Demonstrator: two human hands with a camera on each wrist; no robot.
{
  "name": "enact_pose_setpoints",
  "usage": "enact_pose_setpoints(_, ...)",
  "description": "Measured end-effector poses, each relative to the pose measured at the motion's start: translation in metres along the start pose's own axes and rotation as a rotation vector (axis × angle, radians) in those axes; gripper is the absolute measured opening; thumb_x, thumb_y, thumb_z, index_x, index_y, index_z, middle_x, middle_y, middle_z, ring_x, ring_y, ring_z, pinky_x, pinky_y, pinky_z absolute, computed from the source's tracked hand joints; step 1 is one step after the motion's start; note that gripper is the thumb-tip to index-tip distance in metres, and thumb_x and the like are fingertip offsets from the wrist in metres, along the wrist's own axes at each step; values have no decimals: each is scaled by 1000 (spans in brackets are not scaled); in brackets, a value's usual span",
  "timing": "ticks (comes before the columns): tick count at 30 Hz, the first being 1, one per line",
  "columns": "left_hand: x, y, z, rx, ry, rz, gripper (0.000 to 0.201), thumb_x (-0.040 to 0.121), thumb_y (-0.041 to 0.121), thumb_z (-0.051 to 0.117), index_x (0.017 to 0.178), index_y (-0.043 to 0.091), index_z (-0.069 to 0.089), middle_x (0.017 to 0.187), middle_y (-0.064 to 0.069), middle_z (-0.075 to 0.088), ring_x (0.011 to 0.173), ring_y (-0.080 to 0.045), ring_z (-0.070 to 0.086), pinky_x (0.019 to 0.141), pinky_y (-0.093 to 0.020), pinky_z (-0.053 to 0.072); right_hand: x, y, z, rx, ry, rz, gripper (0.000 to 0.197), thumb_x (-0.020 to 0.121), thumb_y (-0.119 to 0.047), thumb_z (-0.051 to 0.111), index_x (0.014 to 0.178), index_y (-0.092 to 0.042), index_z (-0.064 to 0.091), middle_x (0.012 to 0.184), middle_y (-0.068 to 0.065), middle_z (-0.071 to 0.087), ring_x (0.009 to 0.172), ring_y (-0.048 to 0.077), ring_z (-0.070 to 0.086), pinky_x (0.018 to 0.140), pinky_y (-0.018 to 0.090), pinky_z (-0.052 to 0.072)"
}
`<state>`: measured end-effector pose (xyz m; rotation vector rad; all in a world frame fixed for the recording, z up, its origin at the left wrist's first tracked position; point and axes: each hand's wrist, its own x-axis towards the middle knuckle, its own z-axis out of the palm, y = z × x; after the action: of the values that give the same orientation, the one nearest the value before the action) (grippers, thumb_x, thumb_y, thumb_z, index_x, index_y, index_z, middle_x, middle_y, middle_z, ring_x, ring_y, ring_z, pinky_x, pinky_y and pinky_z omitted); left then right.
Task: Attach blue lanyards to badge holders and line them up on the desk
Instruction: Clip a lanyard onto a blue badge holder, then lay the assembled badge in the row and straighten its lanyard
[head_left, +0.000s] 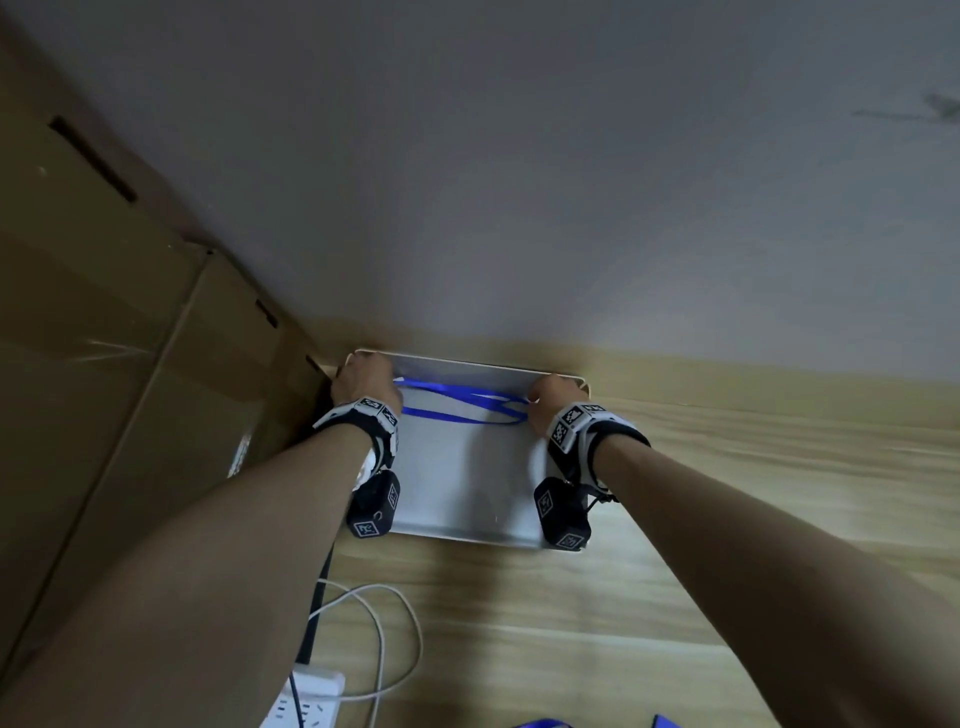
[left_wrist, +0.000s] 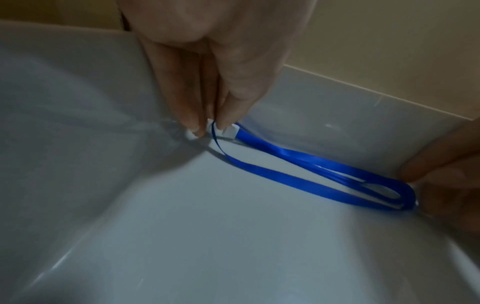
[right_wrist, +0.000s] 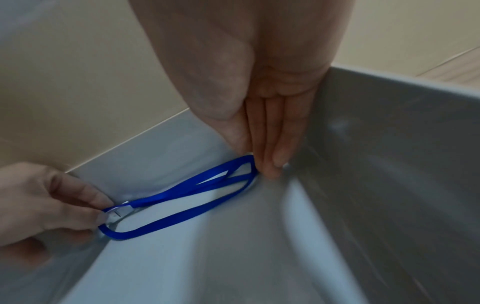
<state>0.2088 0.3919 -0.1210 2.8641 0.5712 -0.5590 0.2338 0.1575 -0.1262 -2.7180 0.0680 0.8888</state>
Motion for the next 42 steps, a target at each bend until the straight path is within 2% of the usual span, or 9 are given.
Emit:
enact_pose_setpoints(9,-14,-8,0,-47,-7,131,26,88,10,61,113,5,59,121,-14,54,115,-32,52,82,-38,51,-18,4,-2,54,16,-69,28,89,-13,52,108,-14,72,117,11,68,110,33,62,96,33,49)
enact_pose_setpoints(12,-14,-13,4,-119,-62,202,12,89,10,58,95,12,68,111,-7,63,102,-28,59,85,-37,53,-19,4,5,107,-96,-122,24,87,-15,56,99,-16,77,106,7,73,104,27,66,94,29,49)
enact_pose_setpoints(16,-14,-17,11,-71,-274,194,18,90,15,53,90,14,71,100,-5,69,93,-27,65,87,-39,55,-18,0,7,134,-217,-131,27,92,-11,55,111,-5,72,115,15,70,111,29,63,93,29,47)
enact_pose_setpoints(18,-11,-18,11,-81,-266,176,17,92,15,54,93,9,70,100,-8,68,94,-28,64,88,-37,54,-15,-2,6,126,-201,-138,30,93,-8,49,116,-4,69,120,15,67,116,29,60,95,26,43)
enact_pose_setpoints(21,-5,-17,9,-83,-234,182,22,90,12,53,69,6,56,84,-14,57,79,-29,57,72,-31,46,-9,-5,7,136,-179,-128,33,96,-10,47,124,-5,64,128,12,63,123,26,55,95,22,38)
enact_pose_setpoints(26,-5,-16,8,-67,-235,215,17,91,14,54,82,1,60,83,-8,46,82,-29,55,74,-32,44,-5,-4,10,165,-188,-140,39,96,-16,53,134,-10,58,142,8,53,133,25,47,106,23,31)
enact_pose_setpoints(29,-9,-15,6,-63,-255,208,20,91,15,53,72,9,53,81,-10,52,82,-29,59,74,-31,46,-14,-1,4,178,-194,-177,33,94,-13,56,126,-11,65,132,10,62,124,26,55,102,25,38)
enact_pose_setpoints(35,-29,-10,-14,-132,-272,205,20,93,17,52,94,8,70,100,-12,66,99,-30,63,88,-36,50,-46,11,-20,139,-134,-214,26,93,-11,53,111,-4,71,109,17,70,107,29,63,95,29,46)
enact_pose_setpoints(42,-88,7,-38,-259,-239,275,22,92,20,50,82,7,65,80,-14,63,78,-29,59,69,-32,45,-97,45,-28,208,-20,-241,16,89,-9,61,98,-6,75,85,6,68,80,14,62,86,35,53)
